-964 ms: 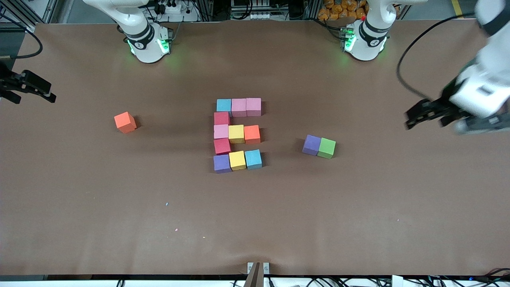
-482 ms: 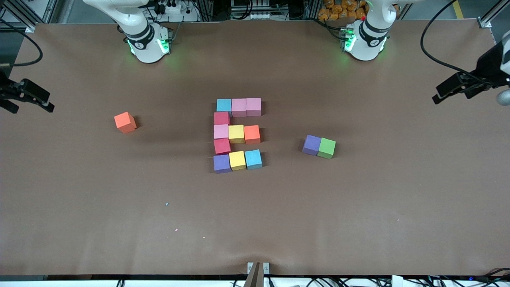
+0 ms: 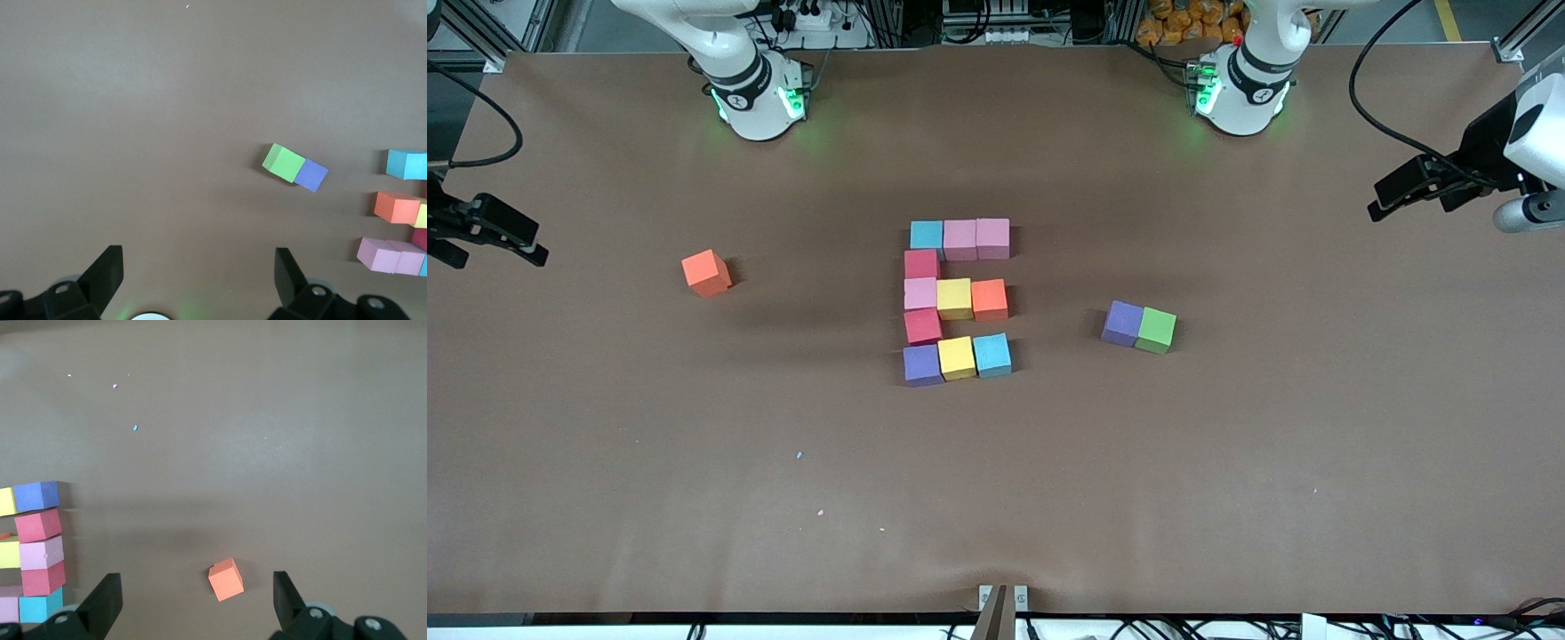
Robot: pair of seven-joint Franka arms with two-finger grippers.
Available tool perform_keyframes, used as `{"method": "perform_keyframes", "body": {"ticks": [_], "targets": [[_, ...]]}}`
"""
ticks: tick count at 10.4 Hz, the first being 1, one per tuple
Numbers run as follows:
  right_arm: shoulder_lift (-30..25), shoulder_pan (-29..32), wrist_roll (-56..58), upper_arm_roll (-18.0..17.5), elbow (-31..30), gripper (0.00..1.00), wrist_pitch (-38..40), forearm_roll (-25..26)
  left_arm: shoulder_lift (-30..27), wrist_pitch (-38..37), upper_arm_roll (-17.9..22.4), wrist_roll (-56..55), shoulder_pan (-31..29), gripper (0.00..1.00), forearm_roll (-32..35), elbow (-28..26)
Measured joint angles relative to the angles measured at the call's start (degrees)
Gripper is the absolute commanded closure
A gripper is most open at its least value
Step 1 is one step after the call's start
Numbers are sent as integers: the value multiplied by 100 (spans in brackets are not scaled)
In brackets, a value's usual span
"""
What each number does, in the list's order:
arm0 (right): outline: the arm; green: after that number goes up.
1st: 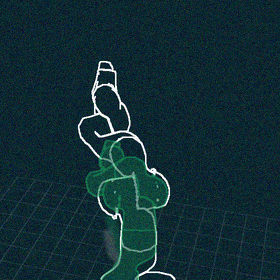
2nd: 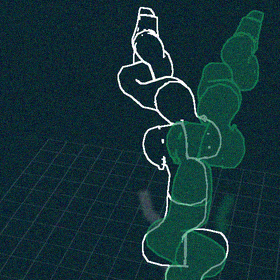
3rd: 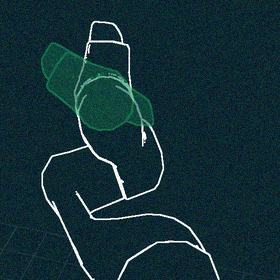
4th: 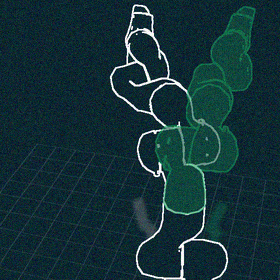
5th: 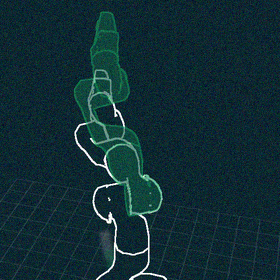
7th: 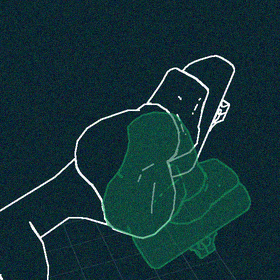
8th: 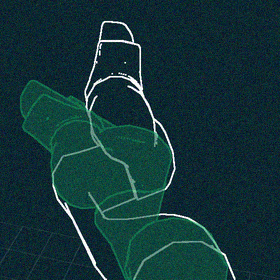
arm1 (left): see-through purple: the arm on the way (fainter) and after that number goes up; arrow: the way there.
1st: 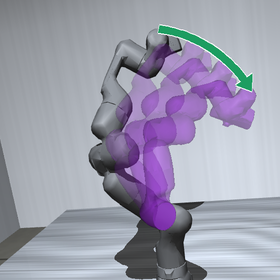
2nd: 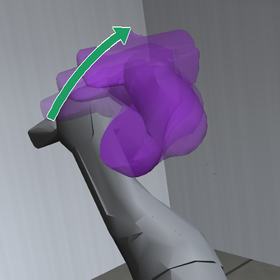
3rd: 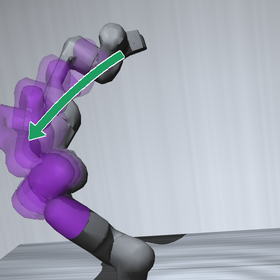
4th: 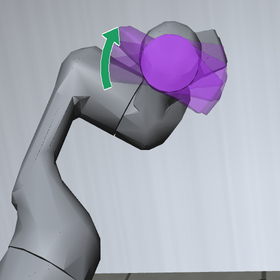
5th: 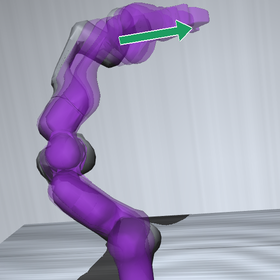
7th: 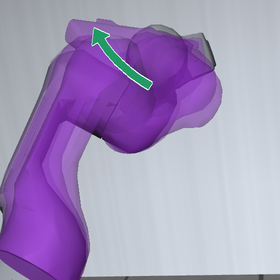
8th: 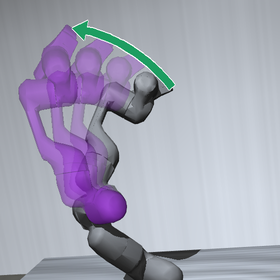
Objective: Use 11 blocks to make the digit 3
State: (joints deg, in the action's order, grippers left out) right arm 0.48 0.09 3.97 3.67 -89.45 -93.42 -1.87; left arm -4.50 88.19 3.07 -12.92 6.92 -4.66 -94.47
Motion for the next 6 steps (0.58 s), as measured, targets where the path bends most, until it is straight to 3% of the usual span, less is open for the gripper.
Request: {"method": "perform_keyframes", "body": {"ticks": [3, 6], "targets": [[0, 3, 0, 11, 4, 0, 347, 0, 190, -66, 577, 1104, 276, 0, 37, 80], [-1, 5, 0, 15, 8, 0, 373, 0, 322, -107, 659, 1225, 529, 0, 432, 177]]}}
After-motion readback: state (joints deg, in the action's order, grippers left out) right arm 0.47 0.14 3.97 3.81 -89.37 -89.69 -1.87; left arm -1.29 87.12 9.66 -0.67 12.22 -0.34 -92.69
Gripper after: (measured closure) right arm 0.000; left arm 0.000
